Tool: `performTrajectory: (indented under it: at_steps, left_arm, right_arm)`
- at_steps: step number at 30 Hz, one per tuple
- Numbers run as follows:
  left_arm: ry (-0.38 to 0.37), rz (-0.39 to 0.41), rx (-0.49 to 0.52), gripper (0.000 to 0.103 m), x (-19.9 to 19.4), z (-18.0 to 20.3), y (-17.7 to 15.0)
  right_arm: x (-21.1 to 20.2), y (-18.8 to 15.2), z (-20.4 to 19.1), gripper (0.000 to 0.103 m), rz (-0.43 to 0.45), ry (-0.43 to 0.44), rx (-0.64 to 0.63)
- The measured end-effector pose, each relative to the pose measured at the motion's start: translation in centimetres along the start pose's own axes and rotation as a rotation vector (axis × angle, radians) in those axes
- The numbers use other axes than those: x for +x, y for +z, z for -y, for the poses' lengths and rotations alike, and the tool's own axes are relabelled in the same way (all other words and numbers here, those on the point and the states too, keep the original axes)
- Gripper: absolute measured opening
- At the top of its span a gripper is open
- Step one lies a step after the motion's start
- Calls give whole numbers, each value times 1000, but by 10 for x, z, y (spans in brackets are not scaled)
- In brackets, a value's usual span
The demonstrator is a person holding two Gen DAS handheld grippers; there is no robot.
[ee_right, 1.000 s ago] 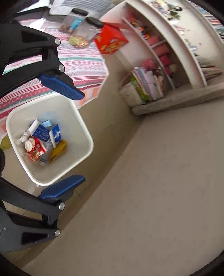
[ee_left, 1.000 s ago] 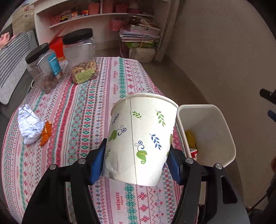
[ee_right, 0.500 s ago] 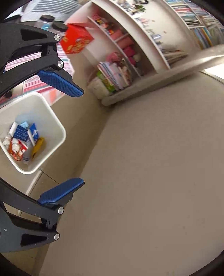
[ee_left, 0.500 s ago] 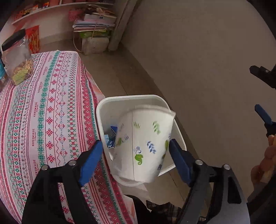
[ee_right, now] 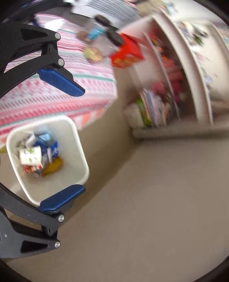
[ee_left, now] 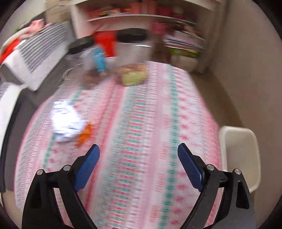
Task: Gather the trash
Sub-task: 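Grasp the crumpled foil with the left tool while the right tool grasps the small orange peel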
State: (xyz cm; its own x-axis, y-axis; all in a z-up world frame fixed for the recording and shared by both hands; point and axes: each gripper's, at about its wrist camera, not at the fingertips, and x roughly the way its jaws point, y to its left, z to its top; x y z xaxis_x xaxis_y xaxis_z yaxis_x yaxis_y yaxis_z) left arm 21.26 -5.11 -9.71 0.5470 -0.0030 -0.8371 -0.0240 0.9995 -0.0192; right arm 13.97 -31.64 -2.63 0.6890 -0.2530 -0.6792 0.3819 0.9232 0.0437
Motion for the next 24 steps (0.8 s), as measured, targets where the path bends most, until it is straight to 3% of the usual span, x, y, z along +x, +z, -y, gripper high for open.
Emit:
performTrajectory:
  at_steps: [3,7,12,14,15,17,20,21,22,24]
  left_arm:
    - [92,-17,-137,90,17,-64,15]
    - [131,-43,-267,90,37,-129,22]
    - [44,-84,-343,90,67,-167,31]
    - [29,-86,-320,87,76,-172,32]
    - [28,-91,-305,83,79,-171,34]
    - [-8,-128,-273,59,87,-173,33]
    - [-61,-138,-268,34,88,-177,30]
    - [-64,-126,-266,33,81,-180,31]
    - [-64,-115,-265,22,74,-184,31]
    - [-64,-97,-271,16,59,-193,31]
  right_arm:
    - [5,-7,-32,96,-20,27,-60]
    - [15,-16,-69,96,-58,52,-134]
    - [37,-25,-107,96,-120,74,-202]
    - [43,-32,-121,96,-137,80,-236]
    - [46,-35,-127,96,-145,83,-253]
    - [52,-42,-140,96,-164,89,-286]
    - [63,-54,-159,96,-202,108,-328]
    - [65,-58,-163,96,-209,114,-339]
    - [67,-62,-169,96,-218,121,-353]
    - [70,-73,-181,96,-231,149,-385]
